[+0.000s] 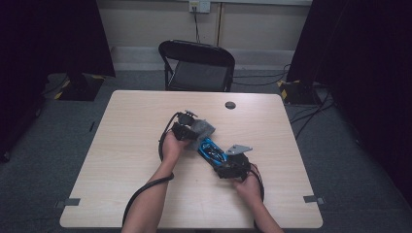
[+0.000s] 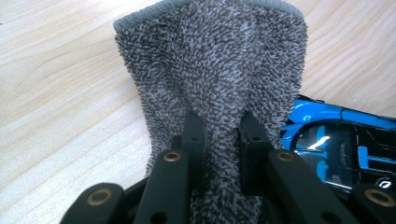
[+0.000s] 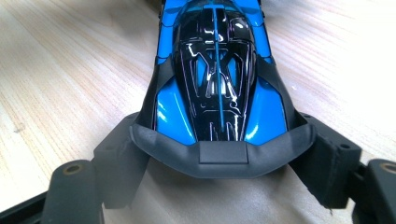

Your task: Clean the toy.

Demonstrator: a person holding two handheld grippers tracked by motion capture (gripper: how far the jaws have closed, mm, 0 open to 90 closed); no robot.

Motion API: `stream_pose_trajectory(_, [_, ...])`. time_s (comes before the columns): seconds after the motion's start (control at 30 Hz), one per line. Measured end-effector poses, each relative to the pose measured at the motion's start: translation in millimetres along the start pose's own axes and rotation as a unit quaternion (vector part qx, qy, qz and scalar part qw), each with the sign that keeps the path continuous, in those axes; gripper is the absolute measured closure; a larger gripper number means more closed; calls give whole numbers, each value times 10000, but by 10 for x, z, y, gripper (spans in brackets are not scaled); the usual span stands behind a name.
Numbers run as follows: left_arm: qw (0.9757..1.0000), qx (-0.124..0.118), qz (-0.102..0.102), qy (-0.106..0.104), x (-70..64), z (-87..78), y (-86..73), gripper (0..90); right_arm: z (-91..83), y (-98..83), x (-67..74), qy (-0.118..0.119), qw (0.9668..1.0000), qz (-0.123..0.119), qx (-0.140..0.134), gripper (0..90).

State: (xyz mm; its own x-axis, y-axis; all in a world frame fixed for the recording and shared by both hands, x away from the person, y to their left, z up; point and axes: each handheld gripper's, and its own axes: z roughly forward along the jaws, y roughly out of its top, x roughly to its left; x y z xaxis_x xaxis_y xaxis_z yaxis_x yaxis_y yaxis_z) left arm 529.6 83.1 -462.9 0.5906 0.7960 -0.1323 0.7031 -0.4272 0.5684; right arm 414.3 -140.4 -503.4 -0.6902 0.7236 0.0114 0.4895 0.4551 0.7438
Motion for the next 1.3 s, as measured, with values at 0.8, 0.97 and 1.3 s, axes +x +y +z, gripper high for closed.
stream_pose_trajectory(0.8, [9994,10,-179,283,166,11,-80,762,0,0,0,1,10000,-1,1,249])
stream_pose_trajectory(0.97, [9991,-41,-263,343,204,-46,-99,761,0,0,0,2,10000,-1,2,249])
stream_pose_trajectory(1.3, [9995,-176,-126,251,158,-252,-37,762,0,0,-1,3,10000,0,2,249])
